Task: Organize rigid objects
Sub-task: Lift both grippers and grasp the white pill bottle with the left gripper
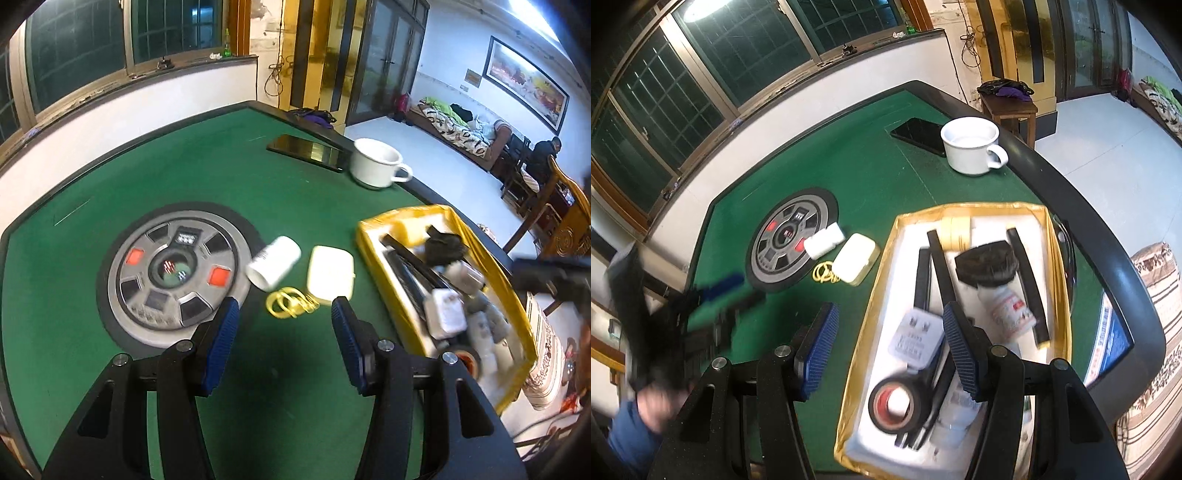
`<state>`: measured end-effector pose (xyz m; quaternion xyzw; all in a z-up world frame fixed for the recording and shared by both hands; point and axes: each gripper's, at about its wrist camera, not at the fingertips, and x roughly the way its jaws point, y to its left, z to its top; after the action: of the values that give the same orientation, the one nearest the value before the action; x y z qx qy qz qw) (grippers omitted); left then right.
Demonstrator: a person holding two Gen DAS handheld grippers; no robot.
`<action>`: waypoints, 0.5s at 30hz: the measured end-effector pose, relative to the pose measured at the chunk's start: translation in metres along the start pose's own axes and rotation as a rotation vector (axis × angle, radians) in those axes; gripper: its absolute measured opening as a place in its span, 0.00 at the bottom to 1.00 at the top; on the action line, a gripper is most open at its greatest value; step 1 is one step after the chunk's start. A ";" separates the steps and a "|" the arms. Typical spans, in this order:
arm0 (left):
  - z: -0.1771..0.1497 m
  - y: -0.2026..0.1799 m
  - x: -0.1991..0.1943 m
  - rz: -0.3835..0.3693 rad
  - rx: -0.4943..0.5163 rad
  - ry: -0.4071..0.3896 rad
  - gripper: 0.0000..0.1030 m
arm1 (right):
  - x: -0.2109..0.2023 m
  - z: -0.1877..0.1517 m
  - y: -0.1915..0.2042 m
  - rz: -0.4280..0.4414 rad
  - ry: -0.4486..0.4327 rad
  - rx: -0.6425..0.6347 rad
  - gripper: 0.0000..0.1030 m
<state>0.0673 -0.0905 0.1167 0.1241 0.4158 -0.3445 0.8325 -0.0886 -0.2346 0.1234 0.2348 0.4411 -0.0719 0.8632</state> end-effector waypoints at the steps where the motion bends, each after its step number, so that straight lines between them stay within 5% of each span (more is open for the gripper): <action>1: 0.002 0.003 0.005 -0.009 0.009 0.009 0.49 | -0.003 -0.004 -0.001 -0.001 0.000 0.000 0.53; 9: 0.022 0.000 0.078 -0.015 0.171 0.150 0.49 | -0.021 -0.027 -0.018 -0.020 0.008 0.014 0.53; 15: 0.034 0.005 0.124 0.009 0.161 0.228 0.49 | -0.031 -0.036 -0.033 -0.044 0.010 0.038 0.53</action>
<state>0.1429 -0.1617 0.0407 0.2308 0.4781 -0.3565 0.7688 -0.1439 -0.2499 0.1185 0.2419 0.4490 -0.0980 0.8546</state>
